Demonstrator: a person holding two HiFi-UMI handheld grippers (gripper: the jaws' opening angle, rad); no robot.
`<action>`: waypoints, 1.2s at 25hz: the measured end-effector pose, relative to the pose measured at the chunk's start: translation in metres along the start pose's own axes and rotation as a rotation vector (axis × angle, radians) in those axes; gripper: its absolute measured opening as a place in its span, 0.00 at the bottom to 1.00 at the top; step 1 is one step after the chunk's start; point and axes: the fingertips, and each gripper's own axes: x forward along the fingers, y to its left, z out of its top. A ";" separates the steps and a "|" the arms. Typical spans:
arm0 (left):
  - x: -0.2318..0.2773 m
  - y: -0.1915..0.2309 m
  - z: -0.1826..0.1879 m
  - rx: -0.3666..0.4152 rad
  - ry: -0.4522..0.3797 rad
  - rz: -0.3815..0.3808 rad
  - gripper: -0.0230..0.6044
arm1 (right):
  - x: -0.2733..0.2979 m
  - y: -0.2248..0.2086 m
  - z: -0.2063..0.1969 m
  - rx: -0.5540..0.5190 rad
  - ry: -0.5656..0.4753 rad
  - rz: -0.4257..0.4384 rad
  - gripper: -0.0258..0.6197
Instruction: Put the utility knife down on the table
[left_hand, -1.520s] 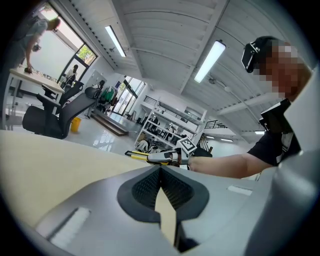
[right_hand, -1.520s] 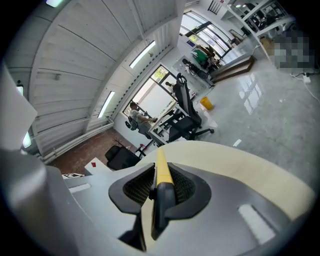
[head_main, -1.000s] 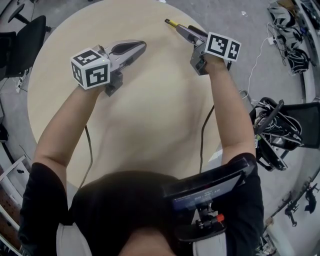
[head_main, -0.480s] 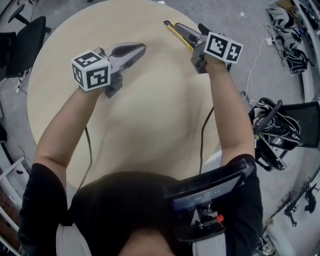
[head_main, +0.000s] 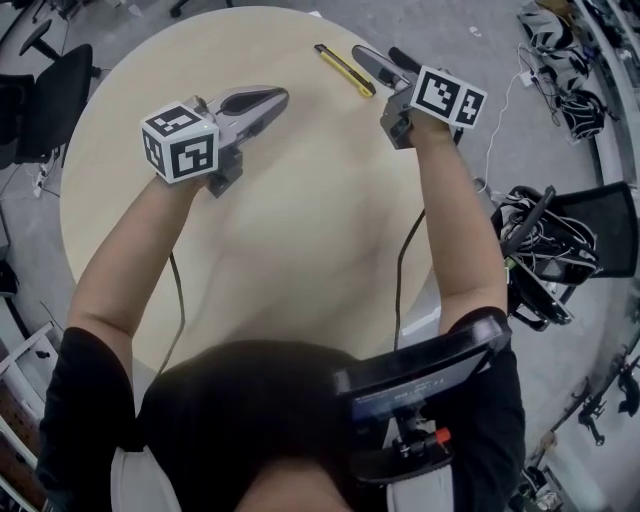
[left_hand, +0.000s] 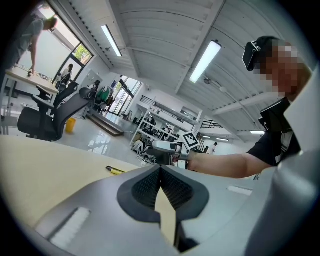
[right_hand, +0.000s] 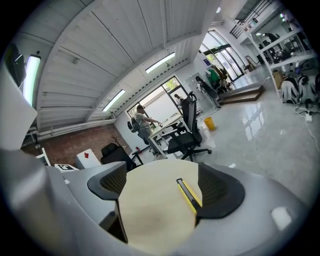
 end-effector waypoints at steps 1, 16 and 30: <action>-0.001 -0.006 0.003 0.006 -0.001 -0.002 0.03 | -0.006 0.006 0.003 0.004 -0.010 0.014 0.73; -0.025 -0.138 0.047 0.102 -0.033 -0.082 0.03 | -0.147 0.094 0.031 0.031 -0.152 0.089 0.06; -0.133 -0.263 0.048 0.188 -0.093 -0.210 0.03 | -0.269 0.225 -0.007 -0.056 -0.247 0.028 0.06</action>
